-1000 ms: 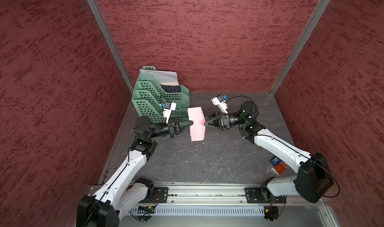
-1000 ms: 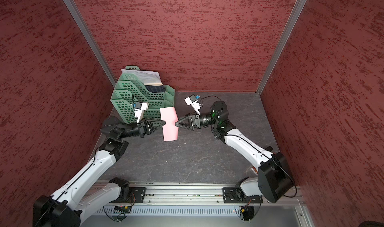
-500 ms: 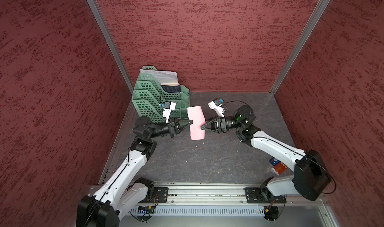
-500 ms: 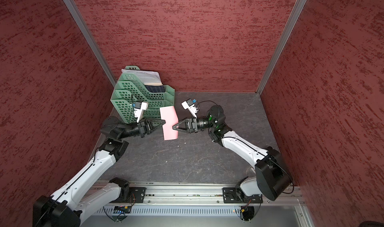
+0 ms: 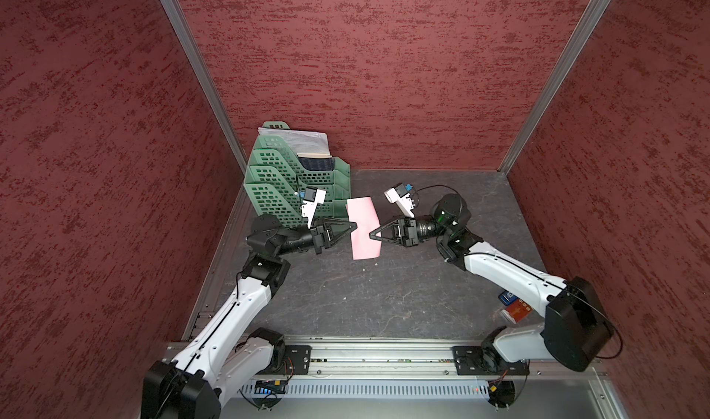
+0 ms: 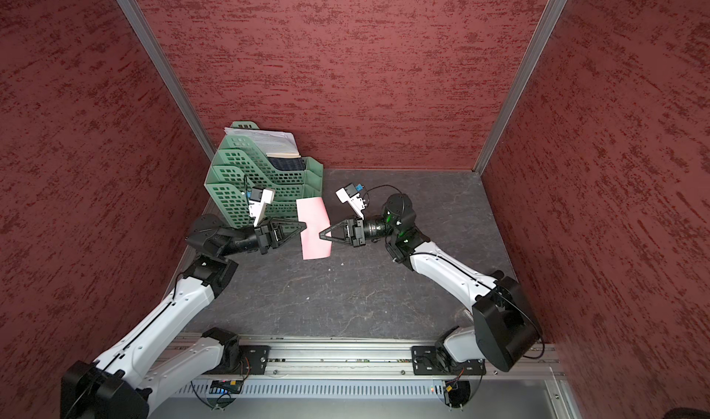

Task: Fold the square paper along the opposite sides
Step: Smooth out the paper at the center of the board.

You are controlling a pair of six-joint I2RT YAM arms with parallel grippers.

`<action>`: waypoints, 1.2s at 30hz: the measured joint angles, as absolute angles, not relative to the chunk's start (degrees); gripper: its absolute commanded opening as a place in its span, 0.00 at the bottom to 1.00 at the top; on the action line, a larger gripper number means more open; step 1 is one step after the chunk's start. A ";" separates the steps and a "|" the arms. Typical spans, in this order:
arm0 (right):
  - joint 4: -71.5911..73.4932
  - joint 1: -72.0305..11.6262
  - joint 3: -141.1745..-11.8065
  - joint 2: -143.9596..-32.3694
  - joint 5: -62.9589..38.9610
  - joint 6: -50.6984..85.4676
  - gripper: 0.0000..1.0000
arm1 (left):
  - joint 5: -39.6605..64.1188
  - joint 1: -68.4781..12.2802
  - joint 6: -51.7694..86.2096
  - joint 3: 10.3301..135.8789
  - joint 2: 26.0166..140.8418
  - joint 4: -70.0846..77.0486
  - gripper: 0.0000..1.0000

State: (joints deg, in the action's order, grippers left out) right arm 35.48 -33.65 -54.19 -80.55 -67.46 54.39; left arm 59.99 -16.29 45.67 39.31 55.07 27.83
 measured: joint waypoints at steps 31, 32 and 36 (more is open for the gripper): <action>45.78 -30.15 -56.38 -87.44 -66.85 65.58 0.54 | 58.24 -19.68 43.72 36.32 52.40 22.74 0.00; 48.16 -29.78 -56.40 -88.20 -66.85 67.37 0.51 | 58.19 -19.68 43.64 36.32 52.40 22.65 0.00; 58.17 -28.45 -56.47 -91.13 -66.83 75.29 0.41 | 58.13 -19.70 43.18 36.32 52.40 22.04 0.00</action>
